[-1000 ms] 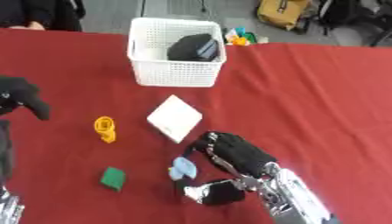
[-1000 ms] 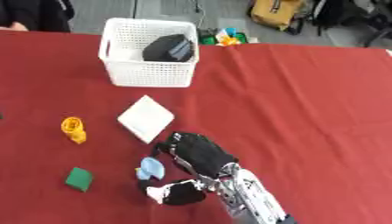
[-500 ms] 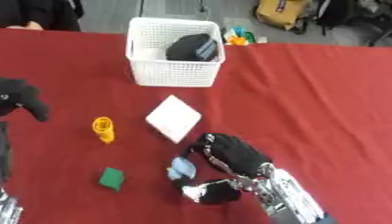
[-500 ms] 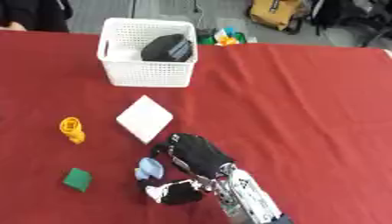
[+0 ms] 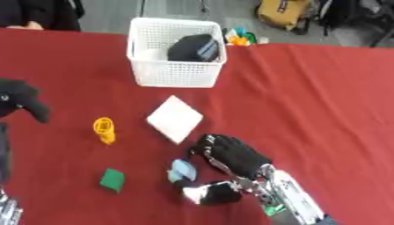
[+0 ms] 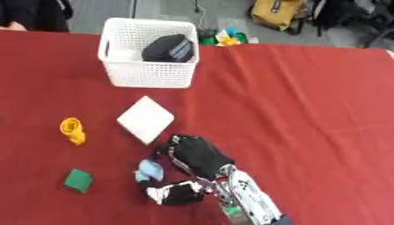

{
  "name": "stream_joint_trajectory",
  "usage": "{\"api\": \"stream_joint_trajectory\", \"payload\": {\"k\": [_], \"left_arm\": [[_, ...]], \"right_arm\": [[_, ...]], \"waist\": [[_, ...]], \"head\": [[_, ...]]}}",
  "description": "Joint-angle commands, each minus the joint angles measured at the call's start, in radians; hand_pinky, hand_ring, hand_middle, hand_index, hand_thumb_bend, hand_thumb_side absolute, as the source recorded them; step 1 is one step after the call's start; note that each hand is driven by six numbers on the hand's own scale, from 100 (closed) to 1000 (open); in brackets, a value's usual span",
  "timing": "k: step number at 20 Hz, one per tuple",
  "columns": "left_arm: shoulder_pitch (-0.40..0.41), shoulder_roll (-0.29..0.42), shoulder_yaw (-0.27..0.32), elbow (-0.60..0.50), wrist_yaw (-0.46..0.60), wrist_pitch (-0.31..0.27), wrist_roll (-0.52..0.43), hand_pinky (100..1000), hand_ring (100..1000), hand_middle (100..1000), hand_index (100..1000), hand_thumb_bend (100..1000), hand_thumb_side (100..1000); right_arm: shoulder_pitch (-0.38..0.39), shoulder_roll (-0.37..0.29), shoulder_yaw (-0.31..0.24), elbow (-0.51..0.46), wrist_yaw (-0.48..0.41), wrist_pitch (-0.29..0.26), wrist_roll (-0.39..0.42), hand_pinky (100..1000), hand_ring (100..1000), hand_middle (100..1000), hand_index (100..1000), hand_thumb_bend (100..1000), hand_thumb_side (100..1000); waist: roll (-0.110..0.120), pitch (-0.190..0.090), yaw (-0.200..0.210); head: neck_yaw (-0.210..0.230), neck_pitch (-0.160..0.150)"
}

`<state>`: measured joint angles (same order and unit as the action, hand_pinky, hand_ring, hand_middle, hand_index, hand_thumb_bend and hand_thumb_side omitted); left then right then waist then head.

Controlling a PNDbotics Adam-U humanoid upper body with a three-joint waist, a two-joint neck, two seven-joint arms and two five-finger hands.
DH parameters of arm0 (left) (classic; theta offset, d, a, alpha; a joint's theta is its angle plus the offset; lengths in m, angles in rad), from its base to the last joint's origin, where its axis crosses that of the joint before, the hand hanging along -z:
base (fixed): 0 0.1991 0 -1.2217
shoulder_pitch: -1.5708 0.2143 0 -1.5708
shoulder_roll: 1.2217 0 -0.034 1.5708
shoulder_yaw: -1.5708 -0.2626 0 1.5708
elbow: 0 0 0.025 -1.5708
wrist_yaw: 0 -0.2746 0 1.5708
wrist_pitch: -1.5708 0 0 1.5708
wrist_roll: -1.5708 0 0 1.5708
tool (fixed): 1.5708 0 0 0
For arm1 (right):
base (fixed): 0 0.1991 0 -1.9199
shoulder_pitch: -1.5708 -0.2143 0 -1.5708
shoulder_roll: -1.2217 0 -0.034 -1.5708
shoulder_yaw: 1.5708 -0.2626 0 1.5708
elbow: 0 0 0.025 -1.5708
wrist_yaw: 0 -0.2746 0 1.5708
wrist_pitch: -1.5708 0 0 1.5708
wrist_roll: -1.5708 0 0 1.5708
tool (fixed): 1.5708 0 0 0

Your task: Pick up objects on the table and place them in the box.

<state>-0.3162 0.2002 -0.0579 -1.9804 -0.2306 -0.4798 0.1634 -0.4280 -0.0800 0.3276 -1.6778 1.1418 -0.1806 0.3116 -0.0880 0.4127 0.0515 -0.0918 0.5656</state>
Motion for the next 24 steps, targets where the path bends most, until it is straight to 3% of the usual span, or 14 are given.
{"api": "stream_joint_trajectory", "payload": {"k": [1, 5, 8, 14, 24], "left_arm": [[-0.009, 0.004, 0.000, -0.020, -0.003, 0.000, -0.003, 333, 441, 542, 715, 100, 880], [-0.008, 0.004, 0.000, -0.020, -0.004, 0.000, -0.004, 332, 441, 542, 715, 100, 880], [-0.009, 0.004, 0.000, -0.020, -0.004, 0.001, -0.005, 333, 441, 543, 716, 100, 882], [-0.009, 0.004, 0.002, -0.020, -0.004, 0.002, -0.003, 333, 442, 543, 715, 100, 881], [-0.009, 0.004, 0.003, -0.020, -0.006, 0.002, -0.002, 333, 442, 543, 715, 100, 882]], "right_arm": [[-0.009, 0.003, 0.002, 0.002, 0.007, 0.002, -0.009, 369, 745, 130, 716, 349, 669], [-0.010, 0.004, 0.002, 0.011, 0.016, 0.002, -0.018, 369, 743, 130, 714, 342, 660], [-0.010, 0.005, 0.002, 0.015, 0.019, 0.004, -0.029, 355, 728, 112, 699, 278, 635], [-0.009, 0.006, 0.002, 0.028, 0.029, 0.009, -0.049, 346, 711, 100, 685, 237, 610], [-0.008, 0.008, 0.003, 0.053, 0.058, 0.003, -0.058, 334, 690, 100, 661, 232, 554]], "waist": [[0.005, -0.015, -0.001], [0.006, -0.014, -0.001], [0.006, -0.012, -0.002], [0.006, -0.012, -0.001], [0.006, -0.008, -0.002]], "head": [[-0.001, -0.012], [-0.001, -0.013], [-0.001, -0.011], [-0.002, -0.013], [-0.001, -0.011]]}}
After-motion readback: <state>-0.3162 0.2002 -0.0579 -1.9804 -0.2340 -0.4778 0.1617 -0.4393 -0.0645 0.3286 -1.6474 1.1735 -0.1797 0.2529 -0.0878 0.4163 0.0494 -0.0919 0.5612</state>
